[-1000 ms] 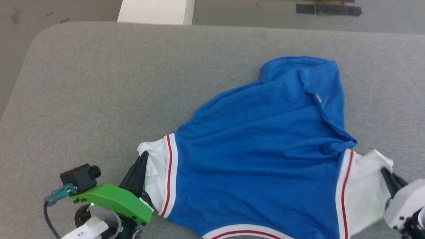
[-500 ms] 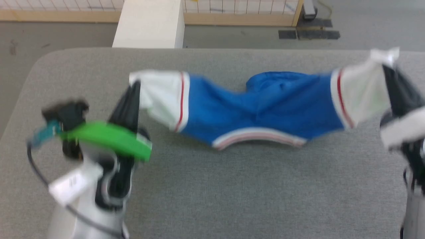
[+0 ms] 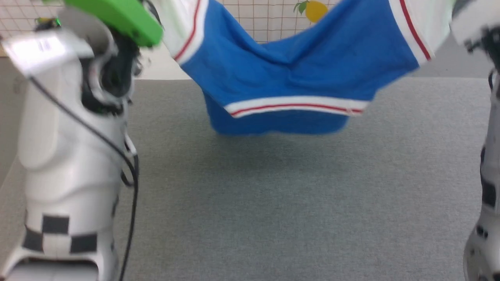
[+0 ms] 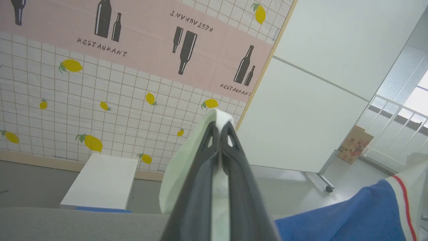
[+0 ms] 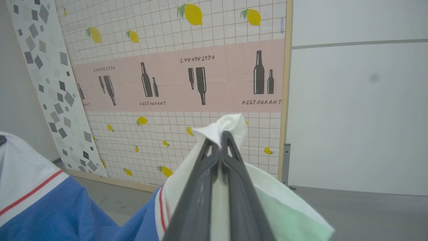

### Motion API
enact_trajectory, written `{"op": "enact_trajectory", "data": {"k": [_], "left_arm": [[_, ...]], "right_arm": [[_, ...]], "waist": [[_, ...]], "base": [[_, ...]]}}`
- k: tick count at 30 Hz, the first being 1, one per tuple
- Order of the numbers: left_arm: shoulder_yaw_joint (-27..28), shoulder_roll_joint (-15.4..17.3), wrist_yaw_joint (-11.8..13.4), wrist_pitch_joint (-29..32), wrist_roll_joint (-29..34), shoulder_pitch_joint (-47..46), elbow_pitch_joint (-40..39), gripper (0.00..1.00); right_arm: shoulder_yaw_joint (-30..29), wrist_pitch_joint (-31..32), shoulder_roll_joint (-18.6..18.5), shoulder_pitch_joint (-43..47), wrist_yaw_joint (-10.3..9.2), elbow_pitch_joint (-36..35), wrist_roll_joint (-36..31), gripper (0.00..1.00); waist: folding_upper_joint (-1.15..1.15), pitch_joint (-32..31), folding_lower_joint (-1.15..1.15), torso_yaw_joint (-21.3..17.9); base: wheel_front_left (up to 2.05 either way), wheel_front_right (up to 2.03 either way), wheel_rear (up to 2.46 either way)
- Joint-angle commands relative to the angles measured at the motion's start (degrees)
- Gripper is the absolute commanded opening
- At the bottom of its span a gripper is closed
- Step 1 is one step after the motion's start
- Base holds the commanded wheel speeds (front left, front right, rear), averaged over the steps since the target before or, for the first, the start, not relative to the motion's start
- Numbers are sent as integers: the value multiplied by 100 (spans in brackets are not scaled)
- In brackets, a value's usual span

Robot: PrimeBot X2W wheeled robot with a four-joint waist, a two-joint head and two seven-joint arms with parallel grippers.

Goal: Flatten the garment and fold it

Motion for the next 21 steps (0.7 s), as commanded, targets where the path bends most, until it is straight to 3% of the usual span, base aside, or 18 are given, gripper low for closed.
{"op": "enact_trajectory", "data": {"k": [1,9,16,21], "left_arm": [[-1,68,78,103,50,-200,153,0],[-233,477,209,578,494,-1213,778,0],[-219,399,467,470,663,-2012,980,0],[-176,205,529,-149,782,-2629,1074,0]], "right_arm": [[20,56,9,-214,-8,186,-103,0],[208,91,-24,-1436,-8,1211,-709,0],[154,-141,-33,-2330,-8,1829,-1177,0],[234,-526,-128,-2944,-8,2144,-1590,0]], "waist": [[0,31,0,-59],[0,486,0,-247],[0,1225,0,-383],[0,1866,0,-442]], "base": [[0,0,0],[0,0,0],[0,0,0],[0,0,0]]}}
